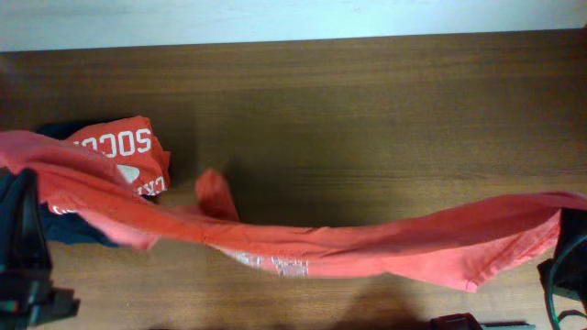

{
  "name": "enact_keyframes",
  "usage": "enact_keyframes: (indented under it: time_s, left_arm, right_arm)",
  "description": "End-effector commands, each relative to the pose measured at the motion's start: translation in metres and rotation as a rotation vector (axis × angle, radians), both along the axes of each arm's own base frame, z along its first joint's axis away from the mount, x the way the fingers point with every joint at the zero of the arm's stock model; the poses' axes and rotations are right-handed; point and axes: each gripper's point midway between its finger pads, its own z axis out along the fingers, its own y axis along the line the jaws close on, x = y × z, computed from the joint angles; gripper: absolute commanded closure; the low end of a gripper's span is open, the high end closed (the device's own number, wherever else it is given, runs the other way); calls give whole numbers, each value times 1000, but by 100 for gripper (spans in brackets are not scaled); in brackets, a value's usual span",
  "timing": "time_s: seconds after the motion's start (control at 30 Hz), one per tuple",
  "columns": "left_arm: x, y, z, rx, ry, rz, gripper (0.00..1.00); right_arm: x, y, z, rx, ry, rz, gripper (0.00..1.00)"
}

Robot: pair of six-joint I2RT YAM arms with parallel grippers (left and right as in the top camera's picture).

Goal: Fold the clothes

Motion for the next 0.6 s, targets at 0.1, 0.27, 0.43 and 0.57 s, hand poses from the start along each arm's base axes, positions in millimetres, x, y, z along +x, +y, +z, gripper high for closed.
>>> enact_keyframes:
  time_s: [0.1,0.27,0.43,0.57]
  left_arm:
    - [95,-13,-28,46,164,-6,99]
    - [211,-28,-96,75,397,-9,99]
    - [322,-46,-196,95,610,-39,99]
    - [383,-54,-263,104,687,-40,98]
  right_arm:
    - [24,-18,-6,-27,63,-125,96]
    - [79,-19,-44,-83,258,-160,96]
    - [174,-17,-109,-155,501,-195,91]
    - [255,-28,-180,-173,634,-230,82]
